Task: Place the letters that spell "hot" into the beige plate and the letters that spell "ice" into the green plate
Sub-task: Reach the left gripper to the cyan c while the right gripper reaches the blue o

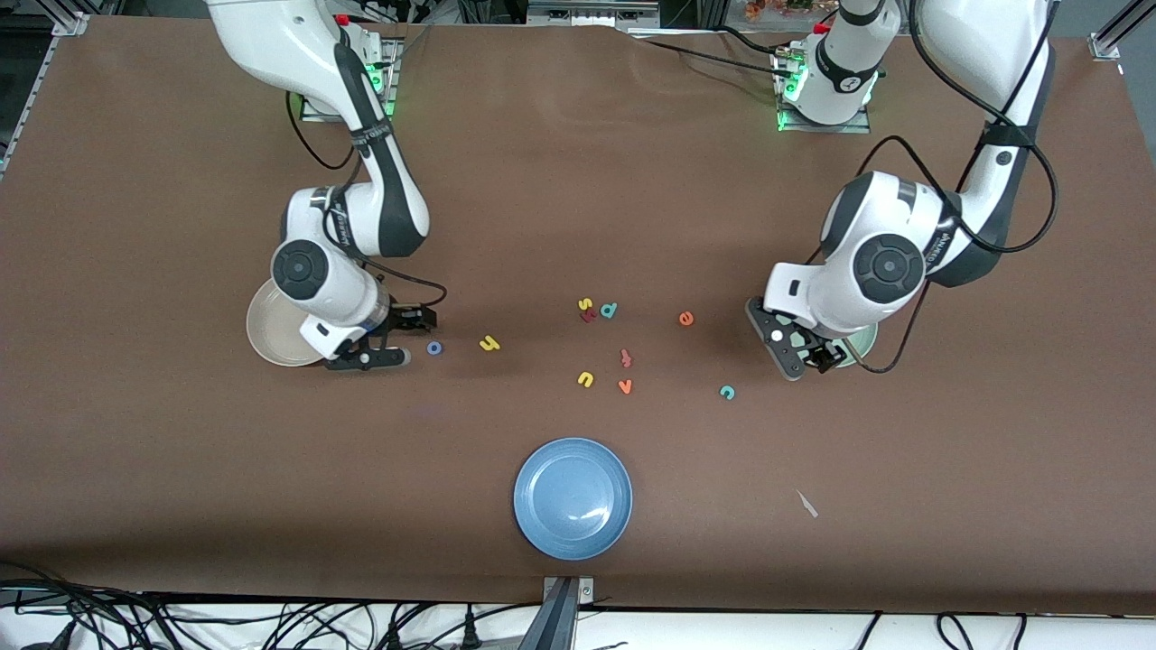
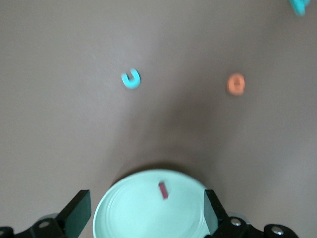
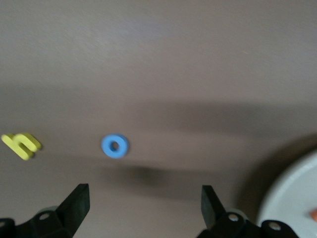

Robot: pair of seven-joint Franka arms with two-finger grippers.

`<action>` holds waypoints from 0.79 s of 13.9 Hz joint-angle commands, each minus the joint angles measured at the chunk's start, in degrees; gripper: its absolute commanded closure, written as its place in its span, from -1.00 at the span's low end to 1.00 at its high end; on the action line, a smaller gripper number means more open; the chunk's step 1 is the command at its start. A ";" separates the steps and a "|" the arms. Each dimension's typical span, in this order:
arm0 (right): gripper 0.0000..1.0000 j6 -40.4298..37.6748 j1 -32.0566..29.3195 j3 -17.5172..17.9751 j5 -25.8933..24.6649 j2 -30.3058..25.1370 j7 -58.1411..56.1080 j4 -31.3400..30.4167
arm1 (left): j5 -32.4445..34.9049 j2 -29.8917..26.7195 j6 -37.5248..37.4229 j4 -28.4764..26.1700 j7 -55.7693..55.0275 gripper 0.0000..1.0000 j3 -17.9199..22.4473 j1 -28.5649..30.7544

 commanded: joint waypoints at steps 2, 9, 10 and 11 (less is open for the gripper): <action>-1.00 -0.16 -0.24 0.15 2.61 6.08 0.10 6.46 | -0.71 3.26 -0.43 4.74 -22.03 -1.00 0.46 -3.64; -0.88 -0.07 -0.85 1.29 6.12 9.95 -0.43 9.80 | -0.80 10.98 0.54 11.30 -30.63 -1.00 0.64 -1.19; -0.88 -0.16 -0.85 1.29 6.30 10.13 -0.42 9.98 | -1.32 12.31 0.54 12.99 -30.89 -1.00 0.64 -1.19; -0.79 -0.33 -0.85 1.29 6.21 10.13 -0.51 9.98 | -3.76 13.45 0.63 13.53 -31.15 -1.00 0.64 -0.84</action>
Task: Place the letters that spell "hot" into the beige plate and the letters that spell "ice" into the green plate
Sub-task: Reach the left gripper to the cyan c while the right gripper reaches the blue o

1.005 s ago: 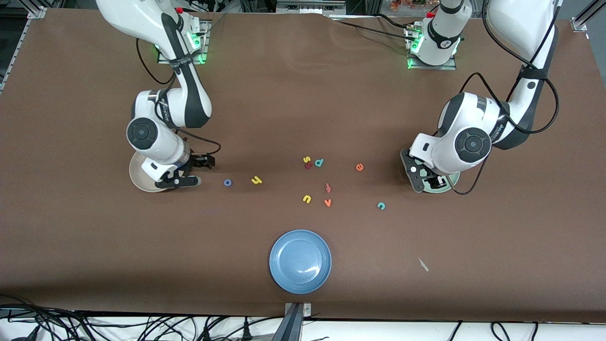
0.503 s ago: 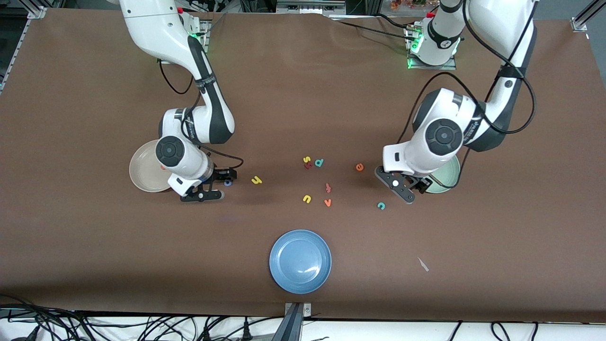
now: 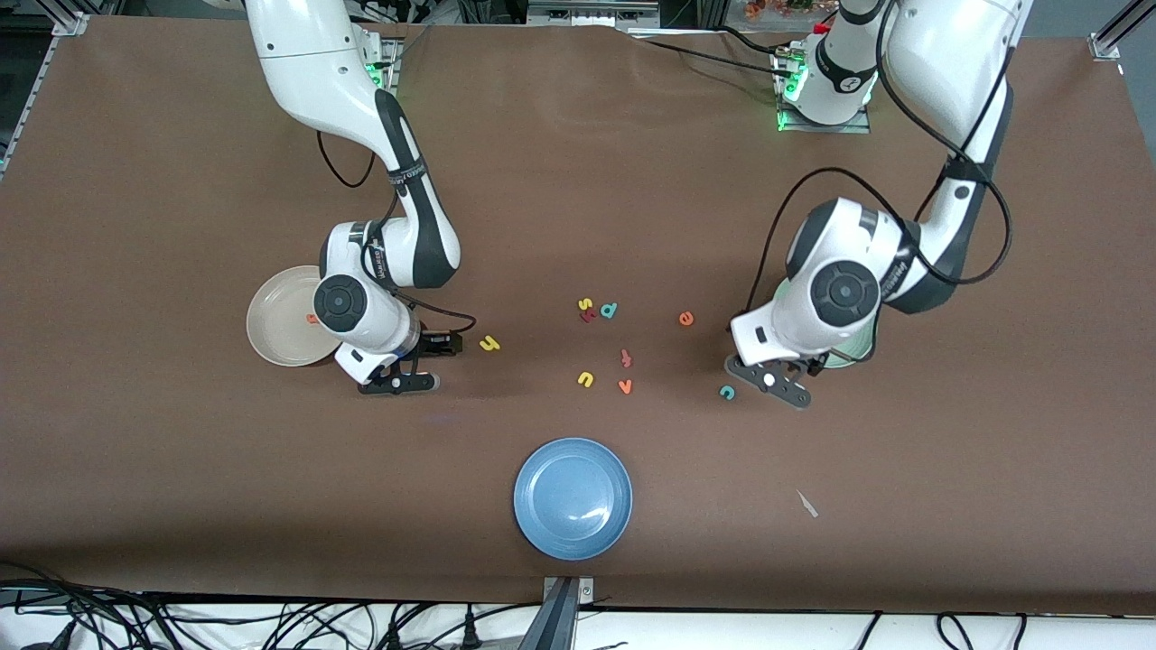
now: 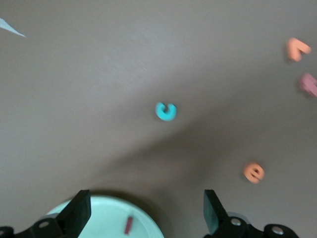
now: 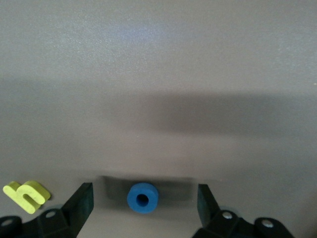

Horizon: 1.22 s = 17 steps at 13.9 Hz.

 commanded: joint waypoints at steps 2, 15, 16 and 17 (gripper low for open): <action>-0.57 -0.77 -0.65 0.45 1.40 1.23 -0.40 2.01 | -8.23 5.68 0.86 5.85 -1.09 -0.99 -0.05 -0.14; 0.06 -4.20 -0.74 0.37 1.75 0.70 -0.40 1.65 | -2.97 11.31 10.70 4.89 -1.80 -0.52 0.21 -1.37; 0.09 -3.94 -0.91 0.37 1.75 0.70 -0.40 1.74 | -2.89 11.49 11.15 4.54 -1.98 -0.49 0.21 -1.37; 0.09 -3.85 -1.00 0.37 1.75 0.70 -0.40 1.92 | -2.88 12.10 11.24 4.63 -2.07 -0.43 0.21 -1.55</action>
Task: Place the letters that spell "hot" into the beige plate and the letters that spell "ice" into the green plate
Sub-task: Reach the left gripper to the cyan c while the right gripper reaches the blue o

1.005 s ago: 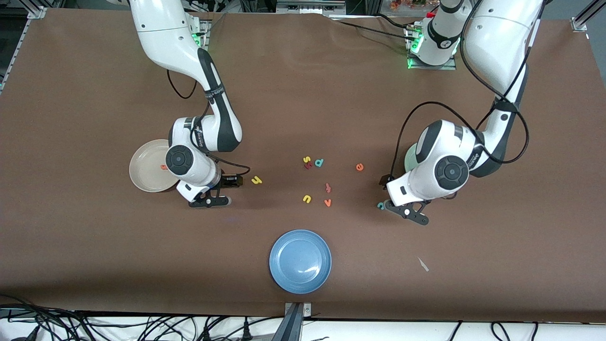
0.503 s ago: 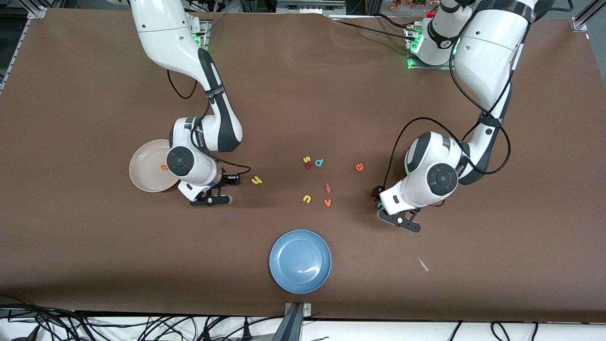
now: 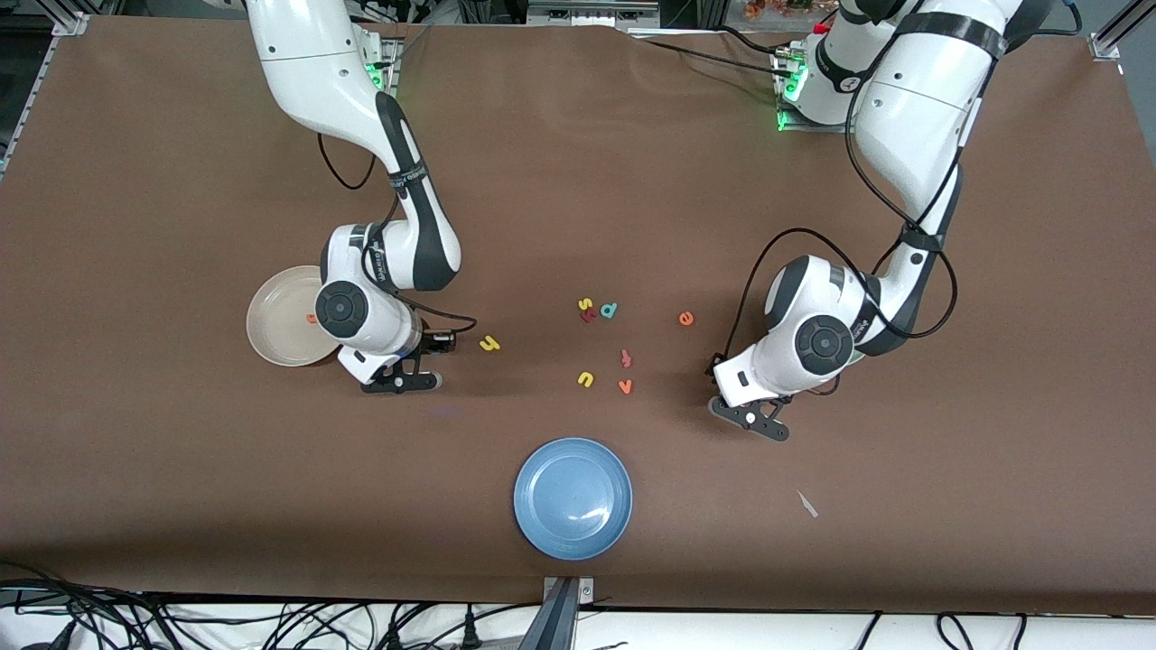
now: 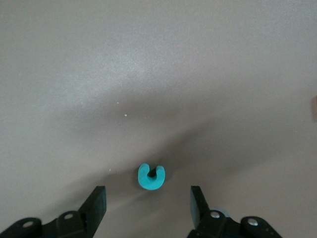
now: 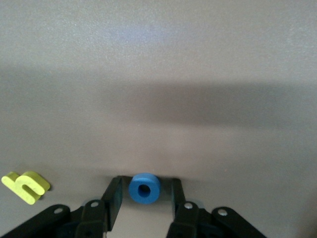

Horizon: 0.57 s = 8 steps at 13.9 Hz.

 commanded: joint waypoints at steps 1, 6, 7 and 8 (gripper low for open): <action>0.09 -0.63 -0.66 0.45 1.24 0.41 -0.40 1.19 | 1.43 1.29 0.97 0.49 -0.94 -0.36 0.27 -0.68; 0.36 -0.63 -0.66 0.45 1.68 0.41 -0.32 1.19 | 1.52 2.52 1.06 0.75 -0.94 0.04 0.35 -0.68; 0.44 -0.63 -0.58 0.45 2.99 0.49 -0.32 1.19 | 1.52 2.52 1.06 0.84 -0.94 0.27 0.35 -0.68; 0.48 -0.63 -0.58 0.45 3.70 0.49 -0.32 1.28 | 1.52 2.52 1.06 0.84 -0.94 0.61 0.35 -0.68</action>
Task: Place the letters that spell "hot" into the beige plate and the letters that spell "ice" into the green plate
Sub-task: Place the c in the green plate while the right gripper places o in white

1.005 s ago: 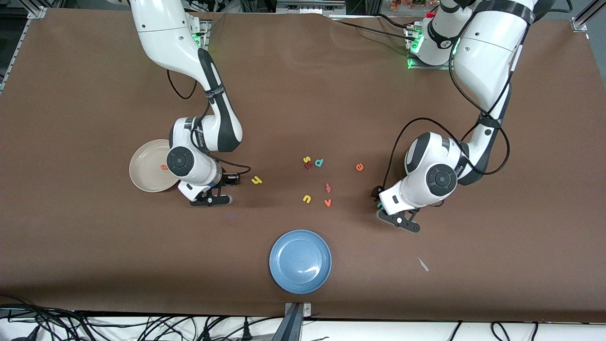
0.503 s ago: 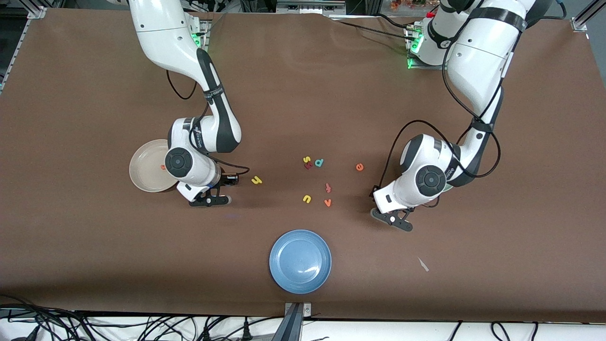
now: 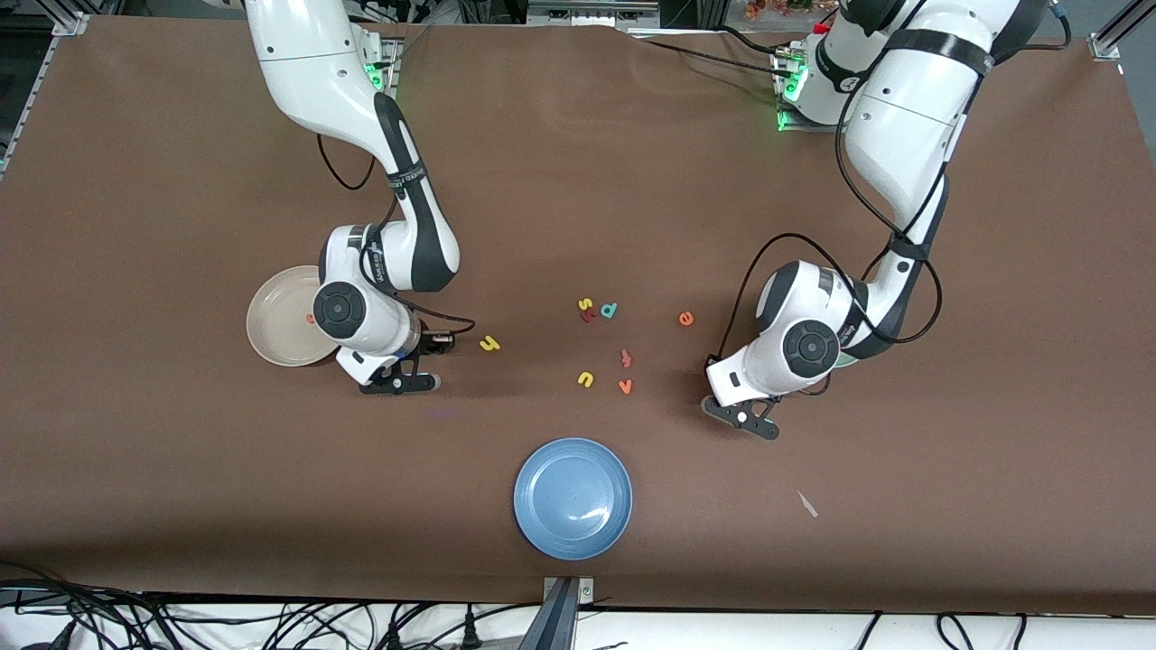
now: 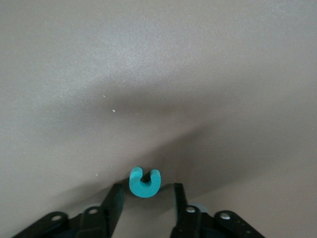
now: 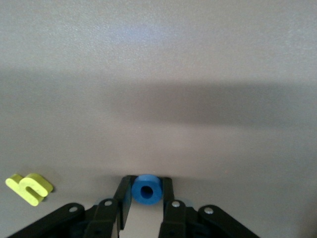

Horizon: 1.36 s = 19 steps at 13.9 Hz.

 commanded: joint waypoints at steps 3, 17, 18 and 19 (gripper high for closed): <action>0.59 -0.64 -0.46 0.44 2.53 0.49 -0.40 1.10 | 1.32 0.61 0.17 0.83 -1.01 1.00 0.12 -0.31; 0.66 -12.07 -1.87 -17.39 0.24 -11.89 -24.64 -13.82 | 1.93 -10.21 -28.22 -5.66 9.60 1.00 0.12 9.88; 0.66 -11.19 -1.87 -18.10 0.24 -12.60 -25.36 -15.32 | 3.32 -9.77 -28.13 -5.93 9.88 0.98 0.12 10.75; 0.66 -9.88 -1.87 -18.45 0.24 -12.95 -26.32 -16.73 | 3.42 -9.16 -28.13 -5.93 9.88 0.76 0.04 11.46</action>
